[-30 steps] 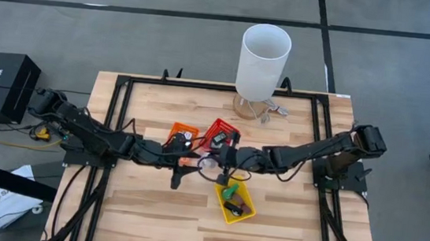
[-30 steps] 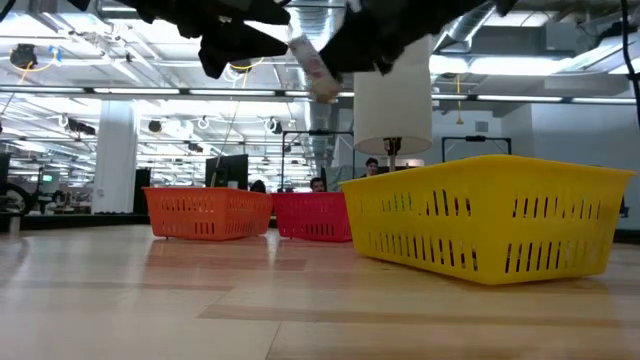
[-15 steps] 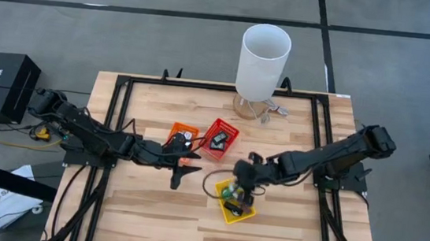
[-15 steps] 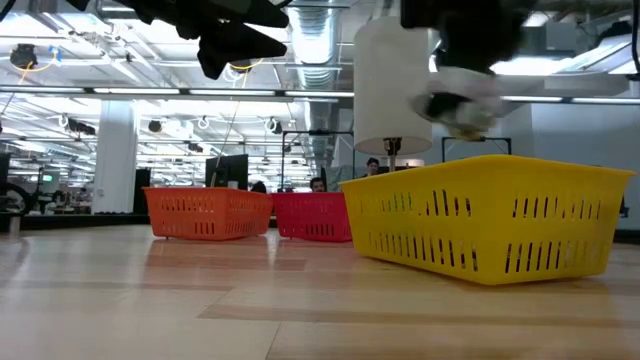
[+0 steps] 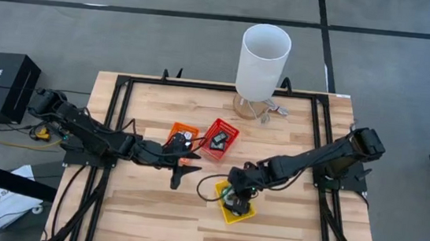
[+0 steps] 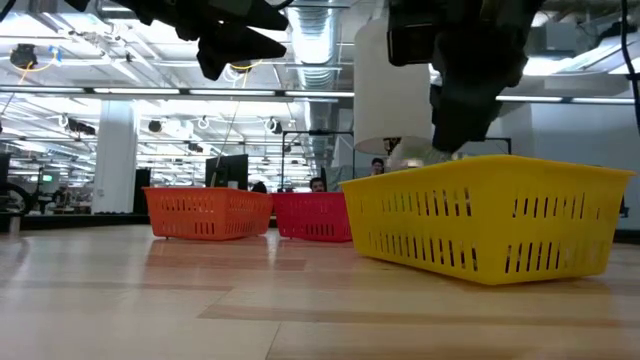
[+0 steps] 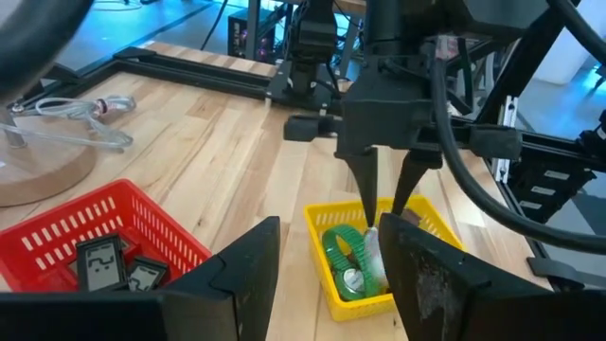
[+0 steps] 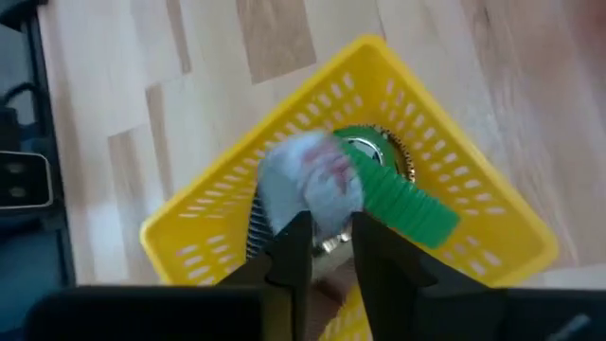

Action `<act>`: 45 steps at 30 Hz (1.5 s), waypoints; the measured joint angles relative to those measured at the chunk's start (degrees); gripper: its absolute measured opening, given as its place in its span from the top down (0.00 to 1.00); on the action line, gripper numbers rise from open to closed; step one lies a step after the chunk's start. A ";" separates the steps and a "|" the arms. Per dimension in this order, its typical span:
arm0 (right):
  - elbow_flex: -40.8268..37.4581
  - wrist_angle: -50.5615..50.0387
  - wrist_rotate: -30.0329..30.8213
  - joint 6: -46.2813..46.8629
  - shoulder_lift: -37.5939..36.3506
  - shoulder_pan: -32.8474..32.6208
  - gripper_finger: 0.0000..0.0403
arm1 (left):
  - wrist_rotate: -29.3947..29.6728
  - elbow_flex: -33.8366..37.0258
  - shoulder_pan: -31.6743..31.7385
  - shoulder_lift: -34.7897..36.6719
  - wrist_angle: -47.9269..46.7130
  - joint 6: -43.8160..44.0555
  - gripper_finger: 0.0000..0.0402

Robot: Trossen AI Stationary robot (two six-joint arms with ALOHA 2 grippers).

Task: Pick & Place Office items
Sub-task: Put the white wrist watch into the yellow bin, then return to Home Position

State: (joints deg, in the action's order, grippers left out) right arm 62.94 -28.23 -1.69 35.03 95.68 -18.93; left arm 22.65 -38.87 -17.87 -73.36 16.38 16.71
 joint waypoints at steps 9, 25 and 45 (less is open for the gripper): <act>0.00 1.08 -4.11 1.64 -0.42 0.41 0.70 | 0.01 0.00 0.00 0.00 0.09 -0.28 0.56; 0.00 5.60 -20.37 -7.07 -7.04 -1.84 0.64 | 0.00 0.03 -0.04 2.80 -0.13 -1.40 0.56; -21.94 15.66 4.80 -30.09 -45.54 -3.63 0.64 | 12.96 20.22 -0.07 45.33 -0.68 -22.18 0.56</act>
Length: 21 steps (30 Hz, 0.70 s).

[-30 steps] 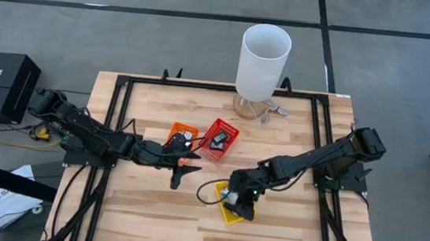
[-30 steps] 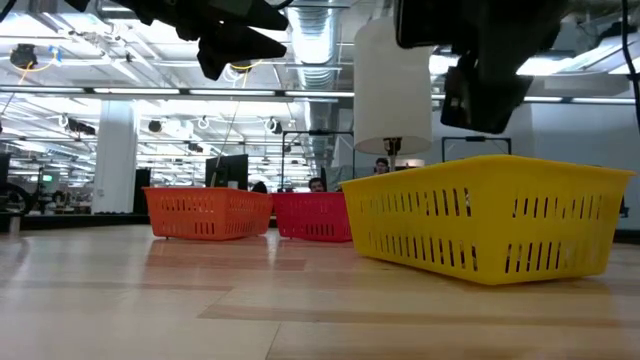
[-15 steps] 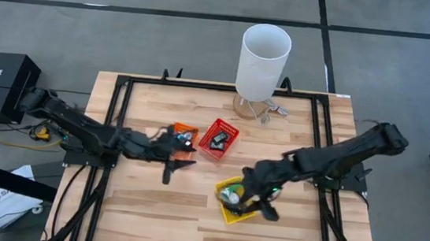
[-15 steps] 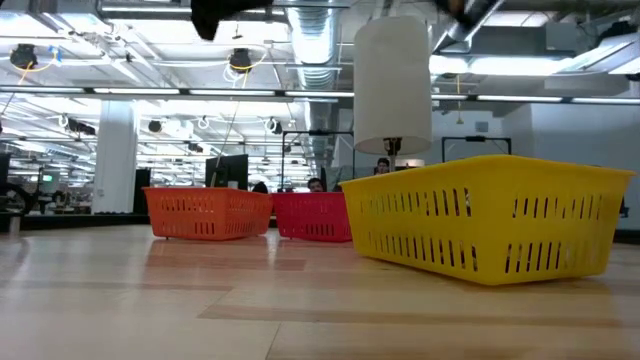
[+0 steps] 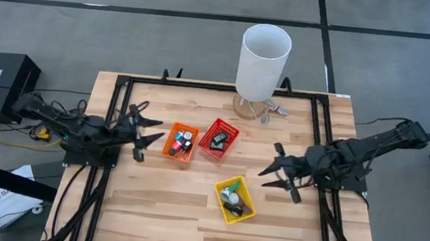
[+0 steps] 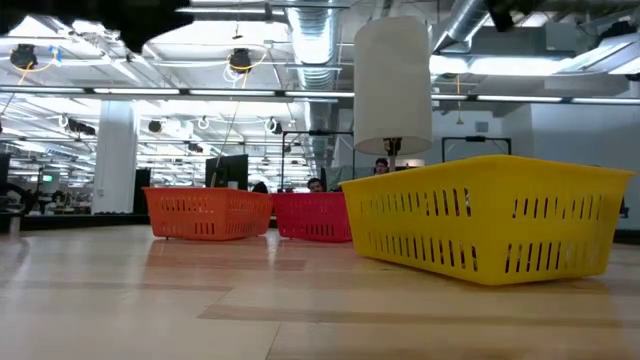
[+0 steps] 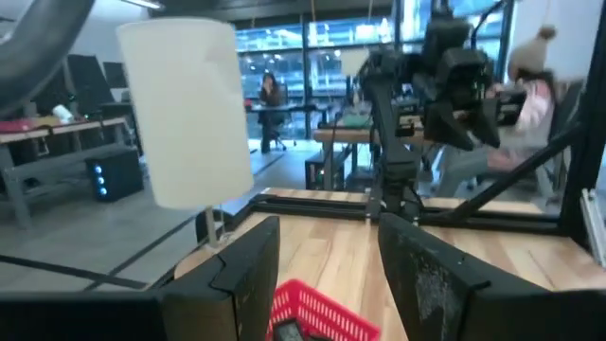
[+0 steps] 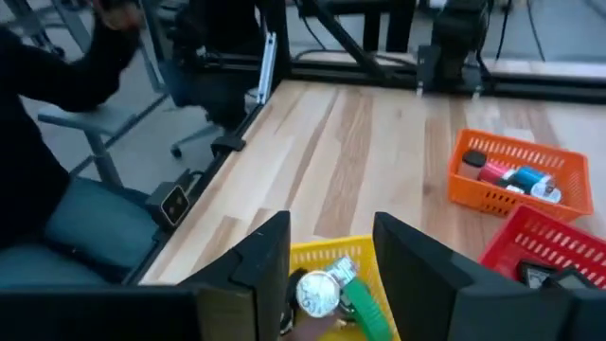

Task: Pick & Place Office items
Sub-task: Return to Home Position

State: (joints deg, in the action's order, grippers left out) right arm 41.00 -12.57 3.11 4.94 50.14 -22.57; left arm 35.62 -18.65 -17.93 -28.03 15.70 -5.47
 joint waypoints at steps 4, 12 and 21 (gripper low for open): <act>-7.69 7.96 -0.08 -1.34 -6.97 1.50 0.65 | -2.34 6.63 0.02 9.00 1.16 1.49 0.56; -19.04 18.10 -0.05 -4.89 -17.30 5.69 0.65 | -3.87 12.50 0.02 17.33 1.62 -4.39 0.56; -31.76 27.33 -0.05 -3.48 -25.75 9.16 0.65 | -4.01 14.79 0.02 17.81 2.22 -5.05 0.56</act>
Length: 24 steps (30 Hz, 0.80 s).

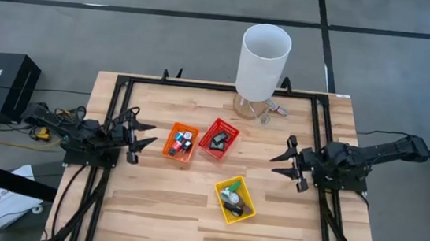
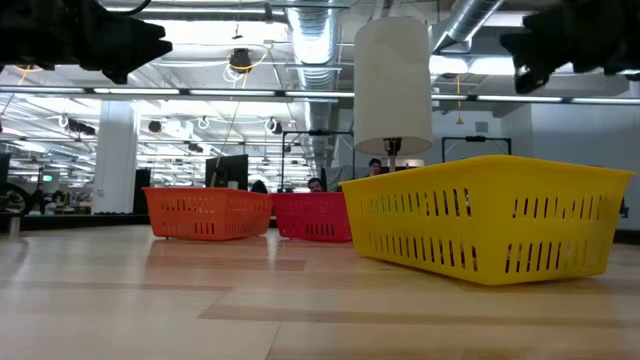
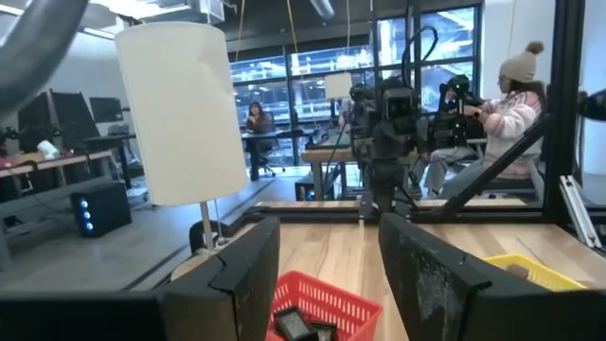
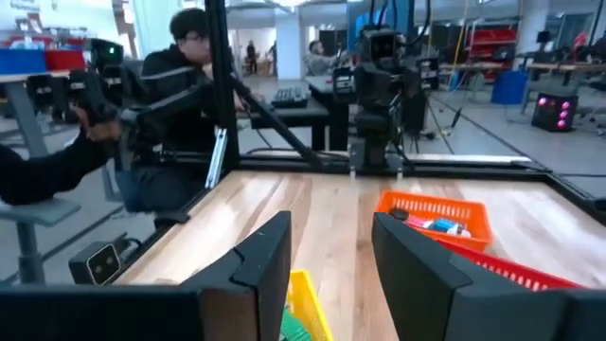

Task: Pick & Place Office items
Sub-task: Return to Home Position

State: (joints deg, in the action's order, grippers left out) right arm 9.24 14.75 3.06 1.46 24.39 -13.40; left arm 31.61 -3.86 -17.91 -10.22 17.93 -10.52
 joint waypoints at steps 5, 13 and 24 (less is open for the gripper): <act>-4.46 2.44 -0.01 0.04 -4.81 0.89 0.66 | -0.37 0.00 0.00 0.00 0.01 1.37 0.56; -8.77 0.97 -0.13 0.72 -10.27 0.27 0.66 | -0.46 3.50 -0.01 -0.94 0.50 2.61 0.56; -8.81 -0.36 -0.12 1.55 -10.92 0.45 0.66 | -4.93 3.48 -0.02 -1.11 2.71 6.38 0.56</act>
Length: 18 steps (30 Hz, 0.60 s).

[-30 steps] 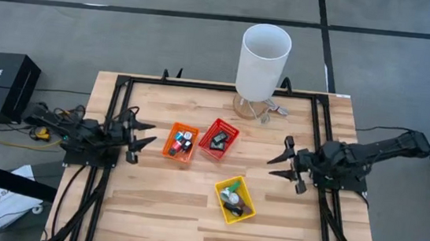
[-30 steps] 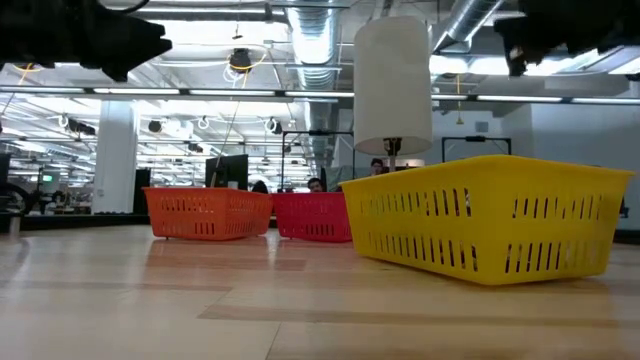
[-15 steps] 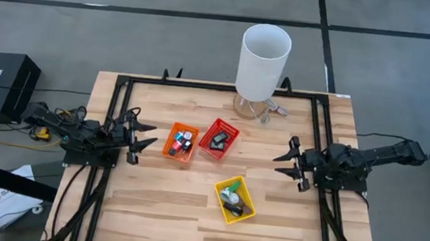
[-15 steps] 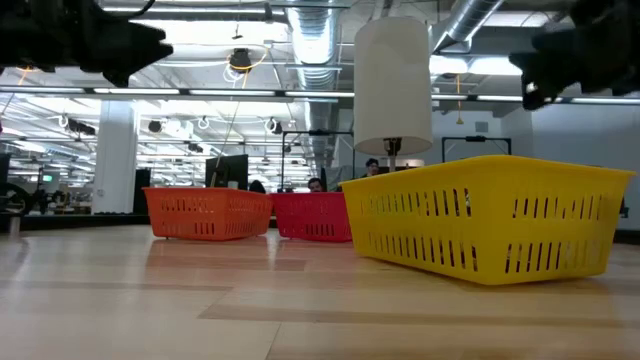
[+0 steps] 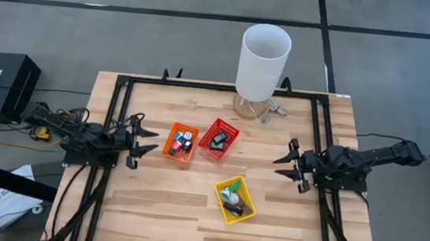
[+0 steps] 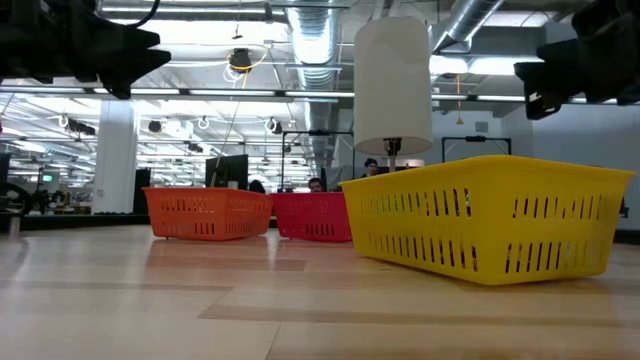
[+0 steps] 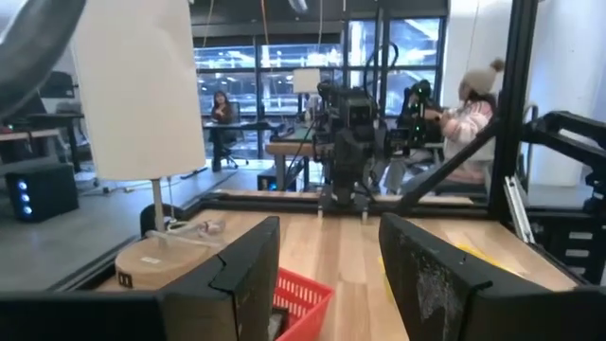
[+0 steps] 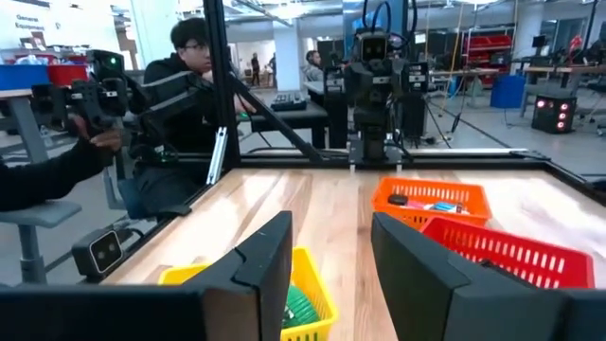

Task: Pick & Place Office items
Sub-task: Return to Home Position

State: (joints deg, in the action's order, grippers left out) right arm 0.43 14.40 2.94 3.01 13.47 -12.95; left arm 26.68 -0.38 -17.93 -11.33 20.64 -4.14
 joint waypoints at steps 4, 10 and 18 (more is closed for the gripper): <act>0.00 -0.60 0.02 0.00 0.00 0.00 0.66 | -0.01 0.00 0.00 0.02 0.12 0.13 0.56; -0.02 -0.62 0.04 0.02 0.00 0.00 0.66 | 0.00 0.00 0.00 0.02 0.12 0.14 0.56; -0.04 -0.62 0.07 0.02 0.00 -0.04 0.66 | 0.00 0.00 0.00 0.02 0.18 0.15 0.56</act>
State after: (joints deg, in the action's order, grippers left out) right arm 0.38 13.78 3.01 3.03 13.47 -12.99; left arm 26.68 -0.38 -17.93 -11.31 20.82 -3.99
